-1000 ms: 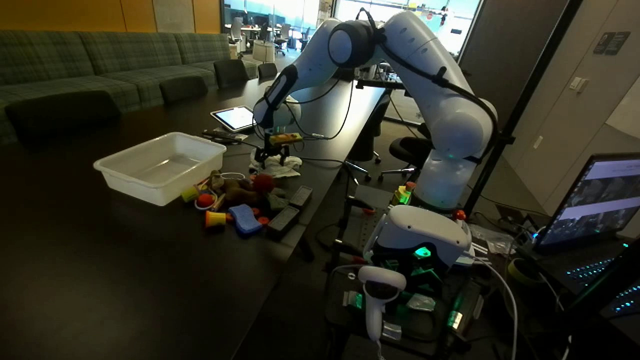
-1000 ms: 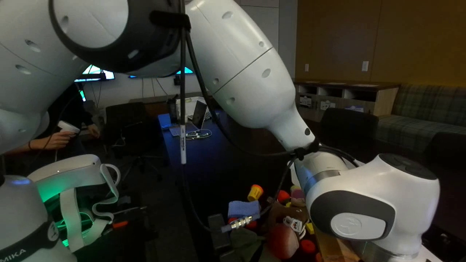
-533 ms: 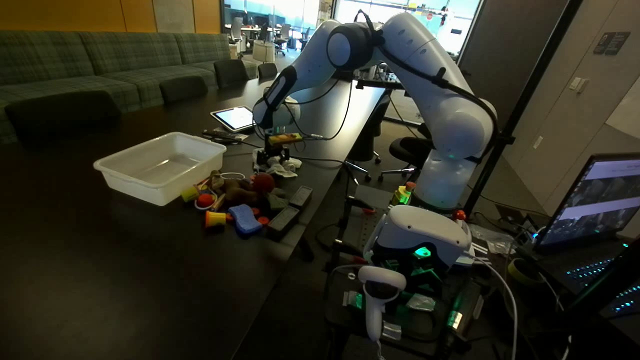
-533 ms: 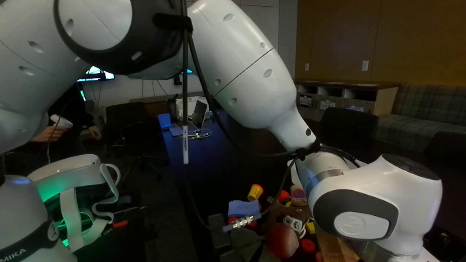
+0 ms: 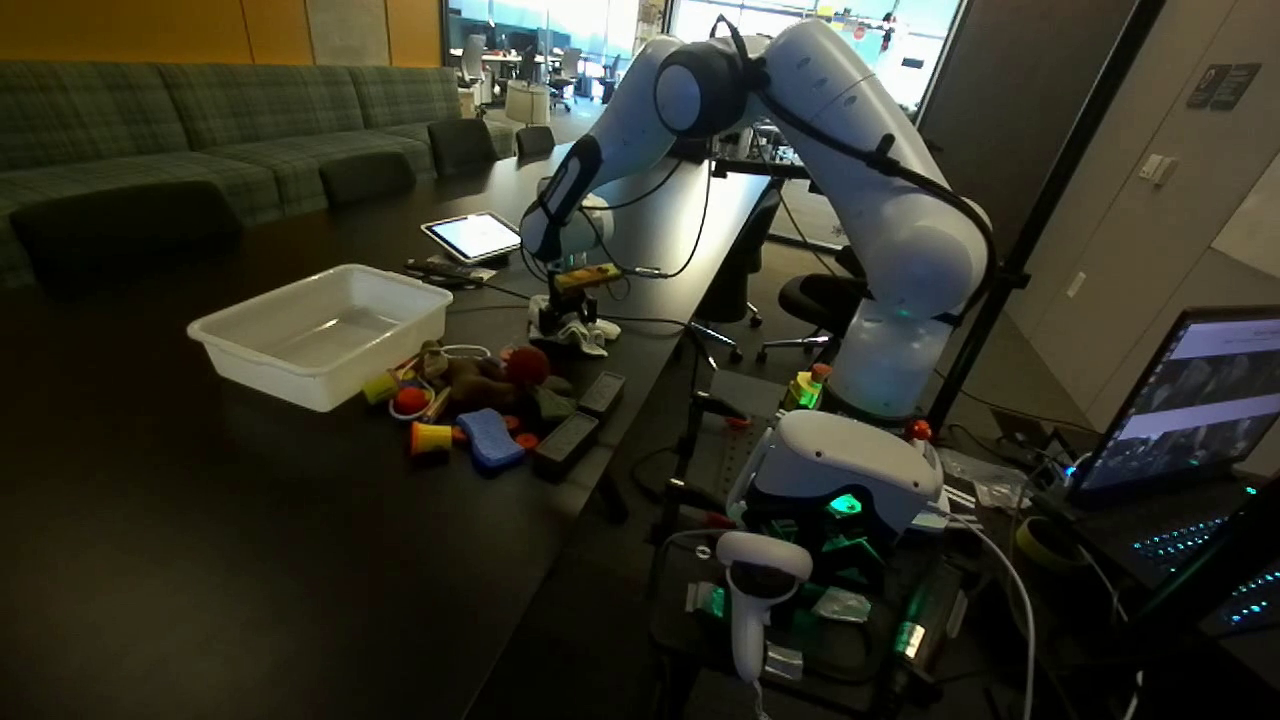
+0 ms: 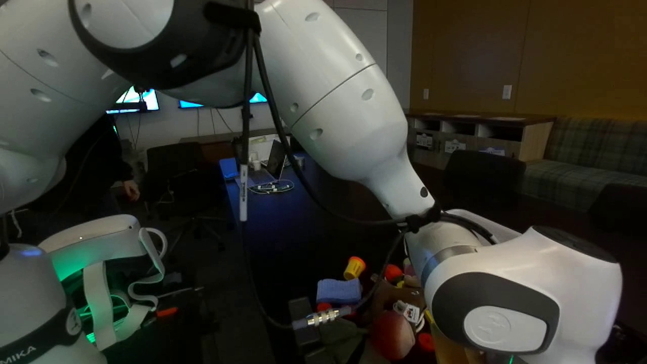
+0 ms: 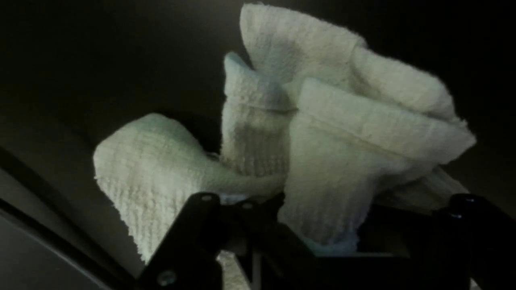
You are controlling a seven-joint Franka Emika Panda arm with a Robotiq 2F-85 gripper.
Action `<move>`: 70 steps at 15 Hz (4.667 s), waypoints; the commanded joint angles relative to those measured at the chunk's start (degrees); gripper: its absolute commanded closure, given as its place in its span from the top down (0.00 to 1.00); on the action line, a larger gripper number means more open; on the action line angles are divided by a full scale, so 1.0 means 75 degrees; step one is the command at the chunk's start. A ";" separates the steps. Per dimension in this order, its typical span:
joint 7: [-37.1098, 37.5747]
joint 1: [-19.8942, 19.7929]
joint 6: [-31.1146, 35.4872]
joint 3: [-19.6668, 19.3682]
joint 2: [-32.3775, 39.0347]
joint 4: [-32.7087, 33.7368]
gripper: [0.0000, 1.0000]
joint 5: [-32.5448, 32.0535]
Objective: Use the towel to push all the objects on the table to the left
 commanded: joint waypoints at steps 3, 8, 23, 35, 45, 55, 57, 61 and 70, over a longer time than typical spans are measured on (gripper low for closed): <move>0.0490 0.0357 0.0096 -0.0917 -0.0814 -0.1442 0.05 -0.0791; 0.0837 0.0784 0.0201 -0.1601 -0.1301 -0.2811 0.03 -0.1776; 0.1599 0.2506 0.0346 -0.1081 -0.2436 -0.5260 0.03 -0.2670; 0.1829 0.3689 -0.0140 0.0949 -0.3201 -0.5958 0.03 -0.2288; 0.2033 0.4969 0.0960 0.3001 -0.2965 -0.5424 0.03 -0.1274; 0.1287 0.4699 0.1440 0.3578 -0.4539 -0.5128 0.03 -0.0298; 0.0998 0.4293 0.1458 0.3382 -0.4979 -0.5240 0.03 -0.0195; 0.0756 0.3451 0.1700 0.2564 -0.5642 -0.5512 0.03 -0.0453; 0.1520 0.2286 0.2410 0.0313 -0.5038 -0.4869 0.03 -0.2395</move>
